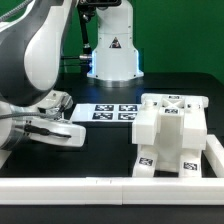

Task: Assemble chair

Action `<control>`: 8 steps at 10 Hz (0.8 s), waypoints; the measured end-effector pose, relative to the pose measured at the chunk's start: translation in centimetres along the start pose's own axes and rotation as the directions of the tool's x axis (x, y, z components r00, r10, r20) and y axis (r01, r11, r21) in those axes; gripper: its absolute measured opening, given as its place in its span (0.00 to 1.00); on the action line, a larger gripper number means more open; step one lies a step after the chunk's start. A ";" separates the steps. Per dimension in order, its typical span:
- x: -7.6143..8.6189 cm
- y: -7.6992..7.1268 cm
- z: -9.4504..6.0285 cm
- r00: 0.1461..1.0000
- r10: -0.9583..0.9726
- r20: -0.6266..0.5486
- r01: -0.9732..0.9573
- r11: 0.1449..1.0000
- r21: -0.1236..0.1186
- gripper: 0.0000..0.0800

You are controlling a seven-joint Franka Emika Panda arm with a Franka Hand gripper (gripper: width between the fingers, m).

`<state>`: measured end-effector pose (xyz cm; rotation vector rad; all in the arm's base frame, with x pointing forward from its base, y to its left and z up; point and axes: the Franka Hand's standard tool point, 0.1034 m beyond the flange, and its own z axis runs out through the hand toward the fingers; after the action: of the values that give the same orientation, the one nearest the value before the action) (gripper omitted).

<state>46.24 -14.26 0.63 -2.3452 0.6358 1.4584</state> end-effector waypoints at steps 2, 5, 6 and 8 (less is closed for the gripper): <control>-0.8 -1.0 -1.1 0.999 -0.015 -0.030 0.014 1.000 -0.010 0.34; -4.7 -4.4 -5.7 0.967 -0.085 -0.239 0.079 0.996 -0.032 0.34; -6.3 -5.3 -6.6 0.939 -0.102 -0.329 0.098 0.995 -0.031 0.34; -5.6 -4.8 -6.4 0.866 -0.143 -0.478 0.136 0.989 -0.049 0.34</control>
Offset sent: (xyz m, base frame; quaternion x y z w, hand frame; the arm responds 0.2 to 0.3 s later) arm 0.0183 0.0226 0.0748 -0.0164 0.1850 -0.0149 0.9825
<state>51.47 -12.04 8.53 -2.7203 0.5527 0.8127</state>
